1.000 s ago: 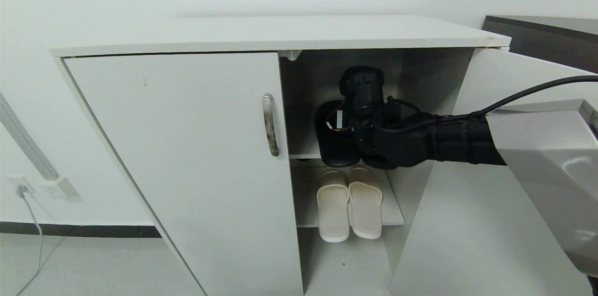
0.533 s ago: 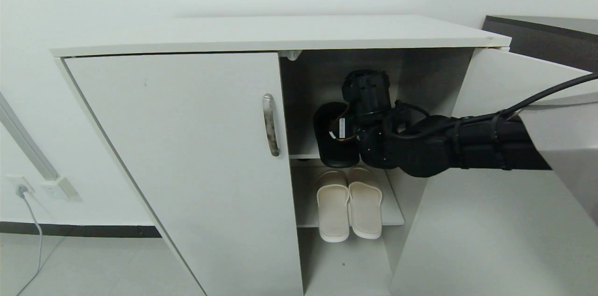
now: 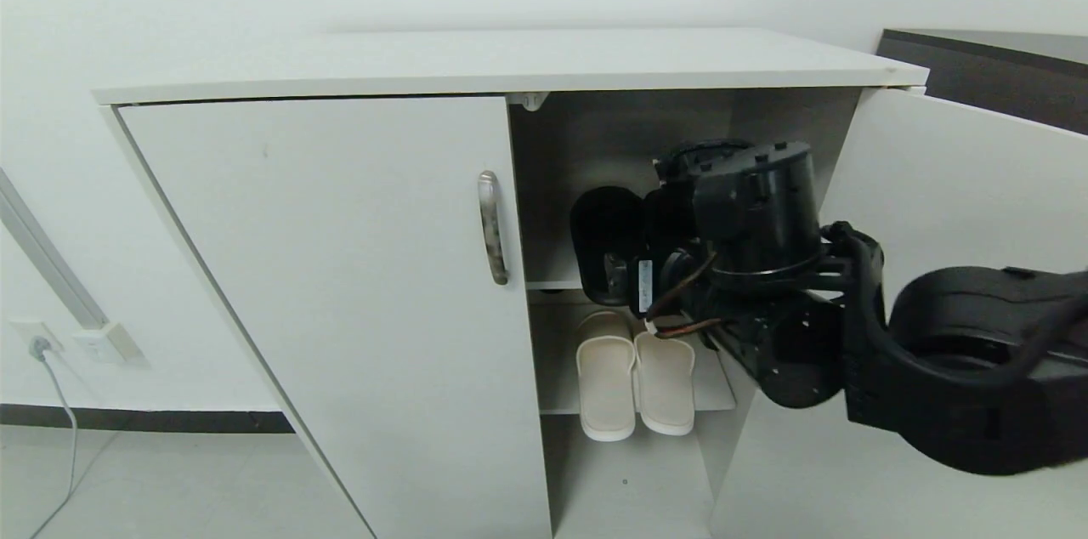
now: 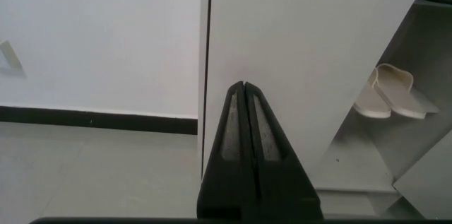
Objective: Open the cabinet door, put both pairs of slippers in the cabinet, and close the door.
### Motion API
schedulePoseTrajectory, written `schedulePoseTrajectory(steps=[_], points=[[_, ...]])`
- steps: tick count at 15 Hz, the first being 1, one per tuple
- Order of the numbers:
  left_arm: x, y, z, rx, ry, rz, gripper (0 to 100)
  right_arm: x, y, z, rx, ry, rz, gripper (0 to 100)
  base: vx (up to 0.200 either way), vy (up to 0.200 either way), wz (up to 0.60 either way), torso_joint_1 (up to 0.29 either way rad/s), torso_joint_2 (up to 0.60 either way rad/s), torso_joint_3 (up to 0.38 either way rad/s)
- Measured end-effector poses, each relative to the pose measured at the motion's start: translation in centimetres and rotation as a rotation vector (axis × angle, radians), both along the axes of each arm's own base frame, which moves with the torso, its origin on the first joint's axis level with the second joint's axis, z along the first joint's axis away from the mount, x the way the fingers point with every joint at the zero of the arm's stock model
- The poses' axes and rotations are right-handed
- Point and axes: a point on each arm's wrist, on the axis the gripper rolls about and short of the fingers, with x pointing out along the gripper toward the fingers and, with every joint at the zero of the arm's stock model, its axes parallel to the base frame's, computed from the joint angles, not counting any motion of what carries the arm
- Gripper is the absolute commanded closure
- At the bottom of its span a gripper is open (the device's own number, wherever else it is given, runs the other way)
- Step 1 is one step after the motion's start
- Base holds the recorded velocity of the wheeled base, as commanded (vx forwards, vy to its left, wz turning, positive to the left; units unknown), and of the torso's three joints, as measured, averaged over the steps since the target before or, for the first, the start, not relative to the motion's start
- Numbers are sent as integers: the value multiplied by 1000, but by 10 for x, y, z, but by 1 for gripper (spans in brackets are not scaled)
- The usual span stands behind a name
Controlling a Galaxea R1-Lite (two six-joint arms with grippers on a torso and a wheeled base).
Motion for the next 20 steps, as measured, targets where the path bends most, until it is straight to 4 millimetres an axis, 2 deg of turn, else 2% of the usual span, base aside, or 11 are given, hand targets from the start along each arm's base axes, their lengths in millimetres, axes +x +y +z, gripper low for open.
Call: schedulePoseTrajectory(steps=[3,4,13,20], points=[[0,0,0,0,0,-1,100,-24,-11,-9,21,-3,87,0,0,0,0,0,0,0],[0,0,0,0,0,-2,100,-28,-13,-12,37,-16,120,100,0,0,0,0,0,0],[0,0,0,1,0,-1,100,-32,-9,-32,-4,-2,147,100,0,0,0,0,0,0],[0,0,0,0,0,-4,100,-32,-6,-37,-17,9,151,100,-200,0,0,3,2,0]])
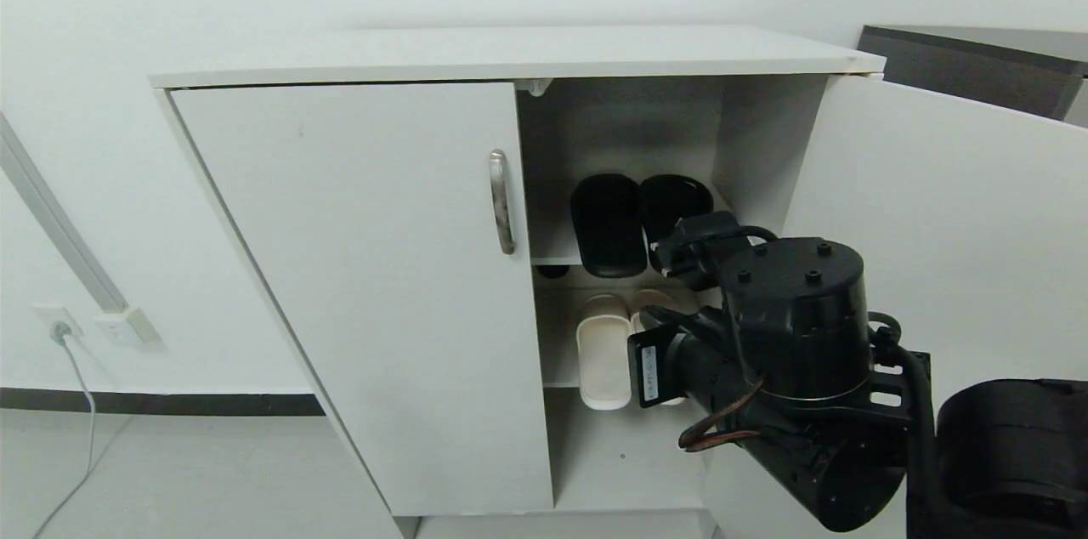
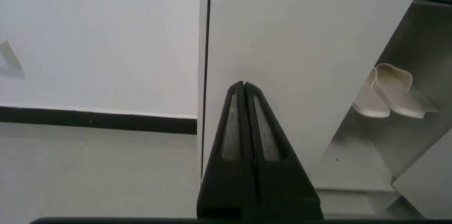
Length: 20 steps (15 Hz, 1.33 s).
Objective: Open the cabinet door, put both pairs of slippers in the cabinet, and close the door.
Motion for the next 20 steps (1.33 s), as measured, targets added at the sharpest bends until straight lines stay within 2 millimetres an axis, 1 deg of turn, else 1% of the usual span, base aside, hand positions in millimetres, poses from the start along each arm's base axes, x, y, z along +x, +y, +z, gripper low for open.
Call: schedulePoseTrajectory(steps=[5,11,20], points=[[0,0,0,-1,0,0,100,2,3,-5,-4,2,0,100,-200,0,0,3,1,3],[0,0,0,-1,-1,0,100,3,2,-8,-13,7,-7,100,-200,0,0,4,2,5],[0,0,0,-1,-1,0,100,4,-4,-20,-70,-28,6,100,0,0,0,0,0,0]])
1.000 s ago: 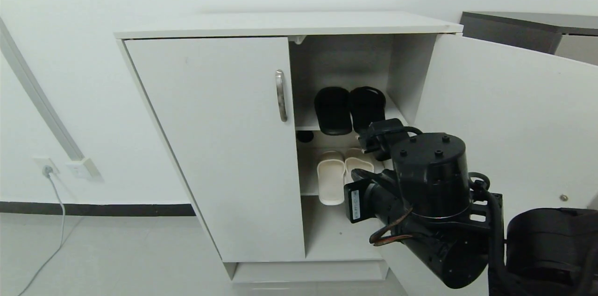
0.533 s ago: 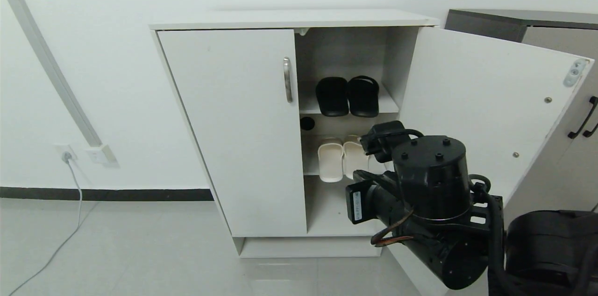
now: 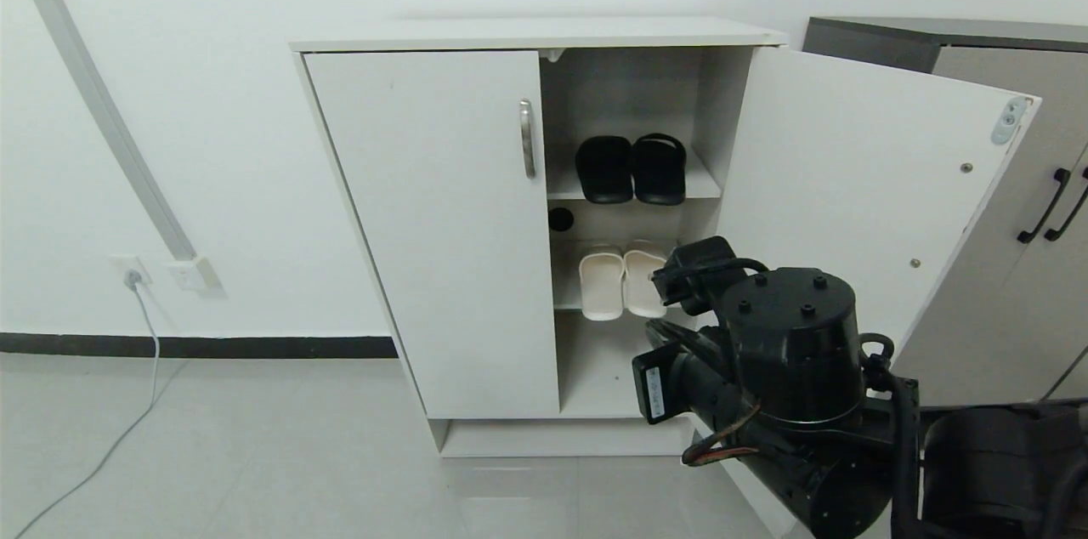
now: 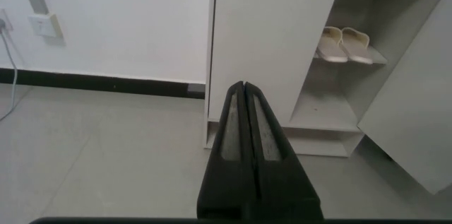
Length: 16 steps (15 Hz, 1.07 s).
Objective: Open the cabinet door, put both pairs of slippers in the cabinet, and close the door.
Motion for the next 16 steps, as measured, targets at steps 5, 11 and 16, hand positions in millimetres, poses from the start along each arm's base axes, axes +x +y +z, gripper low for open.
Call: schedulePoseTrajectory(steps=[5,11,16], points=[[0,0,0,0,0,-1,100,2,1,-7,-17,13,-2,100,0,0,0,0,0,0],[0,0,0,0,-1,0,100,3,2,-10,-28,19,-2,100,0,0,0,0,-46,-49],[0,0,0,0,-2,-1,100,3,2,-11,-30,20,-2,100,0,0,0,34,-360,-351]])
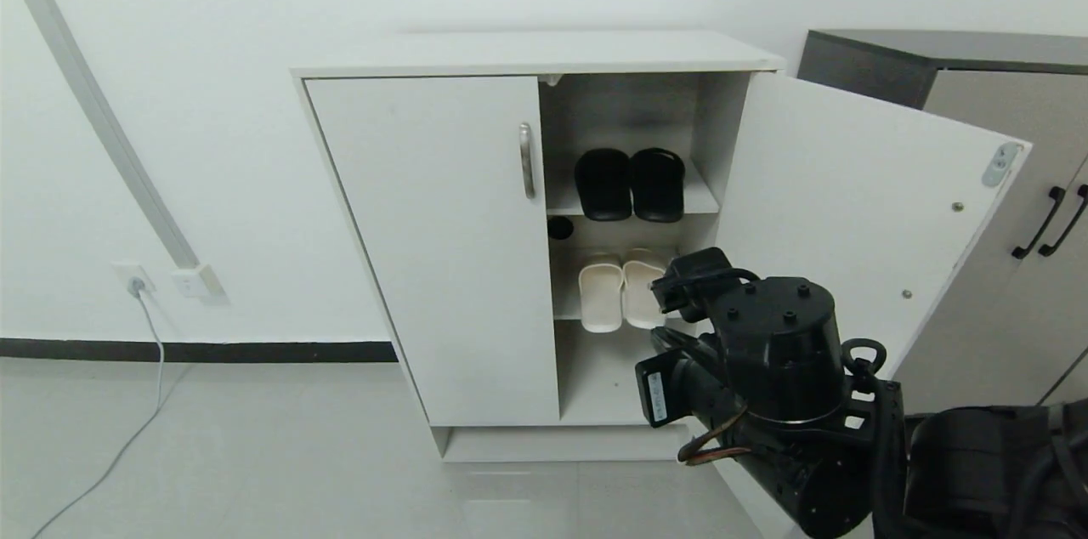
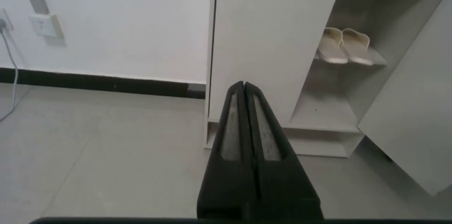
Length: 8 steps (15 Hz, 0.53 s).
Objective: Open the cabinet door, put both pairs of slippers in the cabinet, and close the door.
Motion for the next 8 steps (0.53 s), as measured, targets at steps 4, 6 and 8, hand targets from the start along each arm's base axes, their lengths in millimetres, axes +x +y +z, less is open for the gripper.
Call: schedulePoseTrajectory(steps=[4,6,8], points=[[0,0,0,1,2,0,100,0,-2,-2,-9,6,-4,100,0,0,0,94,-470,-349],[0,0,0,1,2,0,100,-1,-2,-3,-11,6,-5,100,0,0,0,132,-469,-334],[0,0,0,0,2,0,100,-1,-3,-3,-11,6,-6,100,0,0,0,149,-469,-327]])
